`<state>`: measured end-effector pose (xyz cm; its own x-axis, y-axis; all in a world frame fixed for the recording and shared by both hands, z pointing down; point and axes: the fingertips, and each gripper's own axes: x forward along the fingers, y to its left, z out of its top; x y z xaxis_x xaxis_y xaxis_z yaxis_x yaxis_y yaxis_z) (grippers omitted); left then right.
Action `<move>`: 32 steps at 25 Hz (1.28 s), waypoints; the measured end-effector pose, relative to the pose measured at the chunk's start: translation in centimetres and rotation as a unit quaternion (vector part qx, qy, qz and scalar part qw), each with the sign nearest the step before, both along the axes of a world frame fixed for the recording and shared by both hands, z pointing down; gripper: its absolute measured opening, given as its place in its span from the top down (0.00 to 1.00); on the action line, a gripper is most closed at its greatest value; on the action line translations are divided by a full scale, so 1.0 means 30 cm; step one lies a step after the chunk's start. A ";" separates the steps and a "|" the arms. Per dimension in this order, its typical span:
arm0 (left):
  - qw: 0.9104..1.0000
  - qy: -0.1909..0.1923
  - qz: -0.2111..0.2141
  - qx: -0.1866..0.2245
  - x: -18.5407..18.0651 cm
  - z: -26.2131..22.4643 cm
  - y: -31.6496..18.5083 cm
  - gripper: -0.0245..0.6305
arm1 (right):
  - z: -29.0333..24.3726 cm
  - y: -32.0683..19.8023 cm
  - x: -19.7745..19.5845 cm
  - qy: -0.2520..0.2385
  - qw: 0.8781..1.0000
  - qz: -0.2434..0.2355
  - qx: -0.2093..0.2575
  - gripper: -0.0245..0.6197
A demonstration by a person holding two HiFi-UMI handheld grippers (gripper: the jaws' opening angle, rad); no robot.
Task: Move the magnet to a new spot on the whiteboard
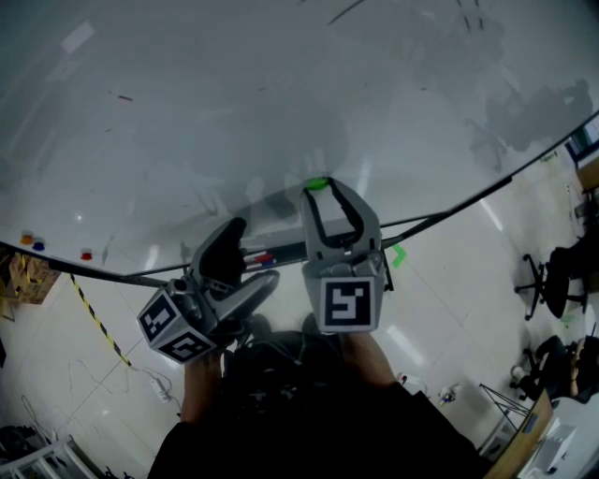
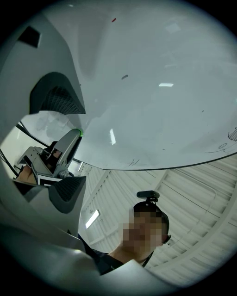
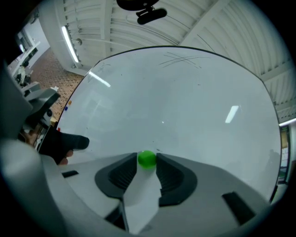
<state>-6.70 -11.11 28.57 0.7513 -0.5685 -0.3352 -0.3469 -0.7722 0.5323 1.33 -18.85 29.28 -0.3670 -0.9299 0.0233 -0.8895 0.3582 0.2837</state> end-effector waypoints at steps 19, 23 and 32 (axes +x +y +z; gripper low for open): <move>1.000 -0.007 -0.001 0.000 0.008 -0.021 0.011 0.33 | -0.011 0.005 0.015 -0.027 0.999 -0.010 -0.022 0.73; 1.000 -0.005 -0.002 0.010 0.014 -0.033 0.015 0.33 | -0.023 0.007 0.036 -0.046 0.998 -0.023 -0.019 0.74; 1.000 -0.002 0.004 0.011 0.032 -0.023 0.009 0.33 | -0.043 0.043 0.071 -0.101 0.992 -0.064 -0.026 0.75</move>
